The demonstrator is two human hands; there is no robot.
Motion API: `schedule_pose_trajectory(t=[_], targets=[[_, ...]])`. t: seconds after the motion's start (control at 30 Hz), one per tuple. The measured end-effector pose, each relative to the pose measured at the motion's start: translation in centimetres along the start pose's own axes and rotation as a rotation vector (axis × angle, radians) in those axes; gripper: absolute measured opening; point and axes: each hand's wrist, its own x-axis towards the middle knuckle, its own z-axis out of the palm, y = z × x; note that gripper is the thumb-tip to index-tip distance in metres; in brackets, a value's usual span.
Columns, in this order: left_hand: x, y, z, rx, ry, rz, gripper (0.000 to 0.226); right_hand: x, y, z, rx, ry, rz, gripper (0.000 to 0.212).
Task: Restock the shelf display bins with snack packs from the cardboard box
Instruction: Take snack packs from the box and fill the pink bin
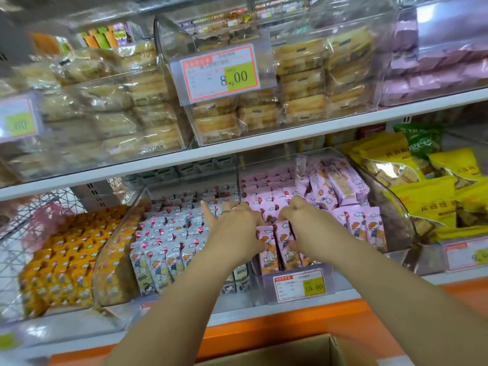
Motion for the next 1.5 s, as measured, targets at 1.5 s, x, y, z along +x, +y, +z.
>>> schedule_pose_trajectory(t=[1.5], targets=[[2.3, -0.8, -0.4, -0.158, 0.176, 0.049, 0.02, -0.9, 4.8, -1.6, -0.138, 0.431, 0.217, 0.041]])
